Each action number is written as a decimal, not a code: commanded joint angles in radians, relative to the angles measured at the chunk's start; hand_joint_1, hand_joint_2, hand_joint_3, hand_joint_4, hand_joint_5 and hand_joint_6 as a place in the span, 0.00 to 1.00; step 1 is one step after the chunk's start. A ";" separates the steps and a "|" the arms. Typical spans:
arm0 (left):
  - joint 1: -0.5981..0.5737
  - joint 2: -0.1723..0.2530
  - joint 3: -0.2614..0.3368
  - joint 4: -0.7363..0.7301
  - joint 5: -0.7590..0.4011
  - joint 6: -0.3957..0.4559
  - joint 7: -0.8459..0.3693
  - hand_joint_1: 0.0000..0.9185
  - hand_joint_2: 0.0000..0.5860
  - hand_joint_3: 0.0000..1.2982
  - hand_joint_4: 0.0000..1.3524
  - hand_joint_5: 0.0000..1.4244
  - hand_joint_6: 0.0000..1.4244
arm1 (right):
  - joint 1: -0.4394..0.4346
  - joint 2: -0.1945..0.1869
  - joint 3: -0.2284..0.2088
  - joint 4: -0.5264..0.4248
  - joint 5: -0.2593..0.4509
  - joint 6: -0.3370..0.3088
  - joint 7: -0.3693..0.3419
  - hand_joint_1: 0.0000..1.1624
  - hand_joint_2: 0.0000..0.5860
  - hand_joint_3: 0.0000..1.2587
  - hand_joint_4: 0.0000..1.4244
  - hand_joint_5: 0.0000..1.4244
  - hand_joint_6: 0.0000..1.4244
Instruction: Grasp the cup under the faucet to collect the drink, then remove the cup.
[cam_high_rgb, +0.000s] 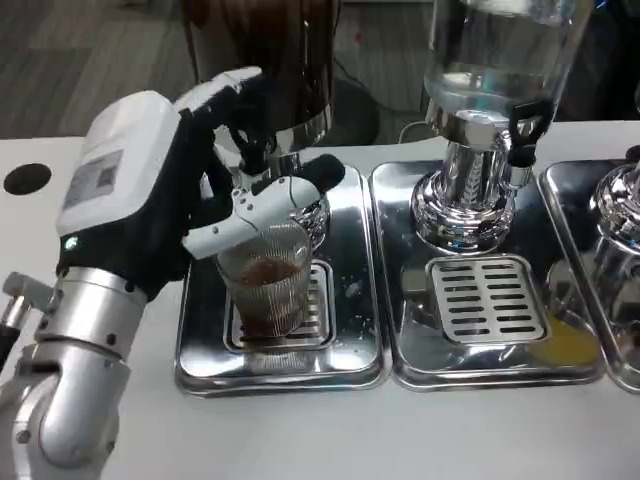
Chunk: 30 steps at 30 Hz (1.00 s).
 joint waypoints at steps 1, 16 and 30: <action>0.008 0.002 0.031 -0.018 -0.008 -0.008 0.011 0.00 0.09 0.20 0.17 0.52 0.74 | 0.000 -0.002 -0.001 0.002 0.018 -0.008 0.009 0.29 0.73 0.17 0.04 0.04 0.00; 0.109 0.124 0.148 -0.129 0.047 -0.013 -0.069 0.00 0.06 0.25 0.21 0.31 0.56 | -0.055 -0.030 0.035 0.040 0.087 0.010 0.077 0.28 0.66 0.18 0.05 0.07 0.00; 0.419 0.145 0.233 -0.256 0.084 -0.111 -0.088 0.00 0.05 0.30 0.24 0.32 0.56 | -0.181 -0.079 0.122 0.032 0.234 0.134 0.235 0.47 0.28 0.18 0.13 0.16 0.11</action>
